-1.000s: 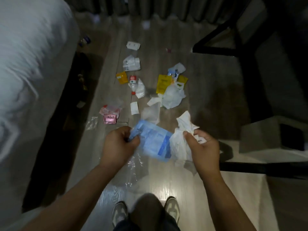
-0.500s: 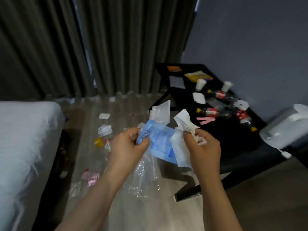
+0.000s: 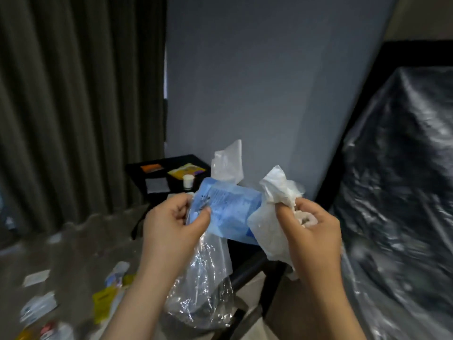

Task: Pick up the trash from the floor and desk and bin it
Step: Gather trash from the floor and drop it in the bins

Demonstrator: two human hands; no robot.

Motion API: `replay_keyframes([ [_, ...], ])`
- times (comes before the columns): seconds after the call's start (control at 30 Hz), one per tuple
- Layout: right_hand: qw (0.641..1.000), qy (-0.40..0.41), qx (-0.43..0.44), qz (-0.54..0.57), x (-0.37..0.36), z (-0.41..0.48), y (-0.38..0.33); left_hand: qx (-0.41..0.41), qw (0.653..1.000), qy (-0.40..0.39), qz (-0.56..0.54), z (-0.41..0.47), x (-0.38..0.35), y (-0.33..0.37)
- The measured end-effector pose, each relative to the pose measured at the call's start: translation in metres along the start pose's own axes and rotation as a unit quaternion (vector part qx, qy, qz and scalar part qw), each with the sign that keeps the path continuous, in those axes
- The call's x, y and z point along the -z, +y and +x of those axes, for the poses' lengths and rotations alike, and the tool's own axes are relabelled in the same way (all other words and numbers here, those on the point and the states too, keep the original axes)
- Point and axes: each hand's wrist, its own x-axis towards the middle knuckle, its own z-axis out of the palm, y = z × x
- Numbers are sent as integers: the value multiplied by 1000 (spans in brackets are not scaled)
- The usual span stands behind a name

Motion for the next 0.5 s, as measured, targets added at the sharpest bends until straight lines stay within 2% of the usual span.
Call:
replay_keyframes([
  [0.07, 999, 31, 8, -24, 35, 11, 0, -12, 999, -16, -32, 1, -32, 12],
  [0.3, 980, 163, 8, -110, 138, 27, 6, -45, 983, -143, -105, -4, -146, 42],
  [0.5, 932, 303, 1, -199, 200, 15, 0, -81, 946, -274, -154, -6, -232, 61],
])
